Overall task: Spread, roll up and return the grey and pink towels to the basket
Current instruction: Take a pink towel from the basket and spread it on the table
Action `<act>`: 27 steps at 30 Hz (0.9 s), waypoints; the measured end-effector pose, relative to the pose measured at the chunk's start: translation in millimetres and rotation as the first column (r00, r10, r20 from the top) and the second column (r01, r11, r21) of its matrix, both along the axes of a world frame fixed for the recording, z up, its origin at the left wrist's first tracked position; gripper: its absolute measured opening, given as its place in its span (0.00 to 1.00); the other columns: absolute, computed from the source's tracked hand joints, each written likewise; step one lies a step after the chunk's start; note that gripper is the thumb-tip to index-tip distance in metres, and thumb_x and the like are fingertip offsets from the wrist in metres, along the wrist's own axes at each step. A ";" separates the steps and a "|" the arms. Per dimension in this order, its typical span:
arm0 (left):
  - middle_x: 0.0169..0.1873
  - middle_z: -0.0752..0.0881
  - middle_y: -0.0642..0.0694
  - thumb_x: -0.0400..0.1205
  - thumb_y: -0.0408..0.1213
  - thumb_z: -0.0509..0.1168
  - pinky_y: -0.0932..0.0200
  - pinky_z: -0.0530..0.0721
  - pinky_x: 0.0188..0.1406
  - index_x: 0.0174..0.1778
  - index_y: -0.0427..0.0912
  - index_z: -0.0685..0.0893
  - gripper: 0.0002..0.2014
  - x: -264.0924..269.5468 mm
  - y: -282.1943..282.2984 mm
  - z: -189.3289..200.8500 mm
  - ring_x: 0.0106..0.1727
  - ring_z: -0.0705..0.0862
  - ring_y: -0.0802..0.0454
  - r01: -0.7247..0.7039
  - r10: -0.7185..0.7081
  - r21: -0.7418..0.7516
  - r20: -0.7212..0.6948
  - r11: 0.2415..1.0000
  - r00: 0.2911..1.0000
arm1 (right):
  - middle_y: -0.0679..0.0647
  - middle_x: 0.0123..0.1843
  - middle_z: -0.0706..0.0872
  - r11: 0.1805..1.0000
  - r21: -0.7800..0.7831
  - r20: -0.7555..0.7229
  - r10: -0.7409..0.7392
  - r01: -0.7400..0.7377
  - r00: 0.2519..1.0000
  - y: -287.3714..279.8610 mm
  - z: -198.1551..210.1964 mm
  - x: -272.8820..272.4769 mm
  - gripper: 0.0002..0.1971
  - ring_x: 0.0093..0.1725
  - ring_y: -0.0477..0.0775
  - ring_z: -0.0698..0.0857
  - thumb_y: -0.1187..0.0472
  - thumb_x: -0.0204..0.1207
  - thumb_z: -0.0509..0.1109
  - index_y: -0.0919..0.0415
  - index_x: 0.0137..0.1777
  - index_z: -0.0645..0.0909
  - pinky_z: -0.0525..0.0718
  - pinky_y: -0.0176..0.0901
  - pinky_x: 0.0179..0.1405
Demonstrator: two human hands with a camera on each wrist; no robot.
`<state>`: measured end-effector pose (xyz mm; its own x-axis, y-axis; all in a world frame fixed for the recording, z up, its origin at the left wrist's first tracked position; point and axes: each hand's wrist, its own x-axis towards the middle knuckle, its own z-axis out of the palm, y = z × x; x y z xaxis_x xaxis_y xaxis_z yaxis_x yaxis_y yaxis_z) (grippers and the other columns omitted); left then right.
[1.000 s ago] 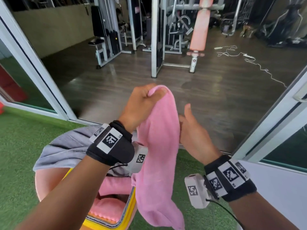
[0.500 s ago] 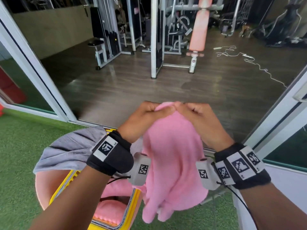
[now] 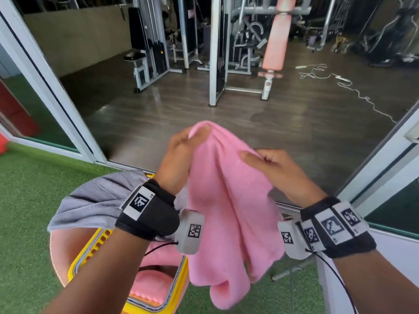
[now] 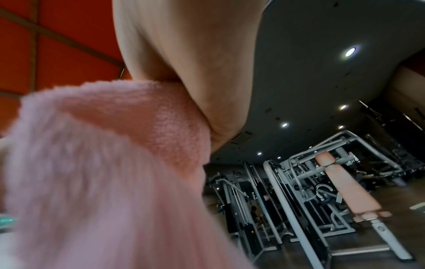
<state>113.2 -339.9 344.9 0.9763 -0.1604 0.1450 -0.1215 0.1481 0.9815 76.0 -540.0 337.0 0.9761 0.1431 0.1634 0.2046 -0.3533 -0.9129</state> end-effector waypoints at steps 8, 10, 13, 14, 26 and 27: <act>0.25 0.70 0.50 0.84 0.34 0.65 0.60 0.64 0.27 0.32 0.40 0.78 0.13 -18.3 9.3 -24.8 0.29 0.67 0.55 -0.006 0.003 0.069 0.045 0.998 0.999 | 0.54 0.30 0.64 0.999 -0.040 -0.031 0.000 -0.002 1.000 7.2 -16.5 1.0 0.24 0.31 0.48 0.64 0.52 0.79 0.72 0.70 0.31 0.70 0.60 0.42 0.28; 0.29 0.71 0.44 0.81 0.38 0.66 0.54 0.65 0.34 0.31 0.47 0.79 0.11 -16.3 20.4 -27.2 0.34 0.68 0.49 -0.111 0.109 -0.086 -0.028 0.990 0.994 | 0.54 0.31 0.60 0.997 -0.053 -0.111 0.051 -0.057 0.993 8.5 -24.6 -6.4 0.24 0.30 0.50 0.62 0.47 0.75 0.72 0.63 0.30 0.69 0.57 0.45 0.29; 0.34 0.78 0.51 0.81 0.36 0.66 0.63 0.74 0.40 0.41 0.42 0.79 0.05 -33.7 18.5 -34.1 0.38 0.76 0.57 0.178 -0.179 0.066 0.006 0.982 0.984 | 0.51 0.31 0.58 0.998 -0.007 0.032 0.068 -0.068 0.997 17.6 -14.0 -8.2 0.23 0.30 0.46 0.60 0.52 0.78 0.71 0.62 0.30 0.65 0.57 0.38 0.27; 0.36 0.82 0.52 0.82 0.36 0.66 0.66 0.77 0.43 0.46 0.37 0.80 0.05 -41.1 17.5 -31.5 0.40 0.79 0.59 0.295 -0.296 0.166 -0.016 0.941 0.955 | 0.51 0.30 0.59 0.998 0.019 0.084 0.061 -0.063 0.995 20.4 -9.0 -5.5 0.24 0.30 0.45 0.60 0.54 0.79 0.71 0.66 0.29 0.65 0.58 0.37 0.27; 0.48 0.83 0.46 0.85 0.34 0.63 0.54 0.81 0.54 0.55 0.33 0.83 0.09 -62.6 26.2 -23.5 0.50 0.80 0.54 0.421 -0.416 0.293 -0.083 0.858 0.906 | 0.61 0.43 0.88 0.836 0.525 0.005 0.183 -0.158 0.983 30.1 -9.1 -1.1 0.25 0.43 0.55 0.83 0.58 0.61 0.80 0.56 0.60 0.84 0.80 0.43 0.46; 0.40 0.79 0.46 0.86 0.36 0.63 0.57 0.79 0.40 0.47 0.35 0.83 0.09 -61.5 22.4 -21.5 0.42 0.77 0.54 0.346 -0.347 0.296 -0.051 0.890 0.936 | 0.64 0.45 0.89 0.824 0.539 0.003 0.203 -0.173 0.979 34.7 -8.1 -1.4 0.26 0.45 0.57 0.84 0.61 0.63 0.79 0.58 0.64 0.82 0.81 0.46 0.49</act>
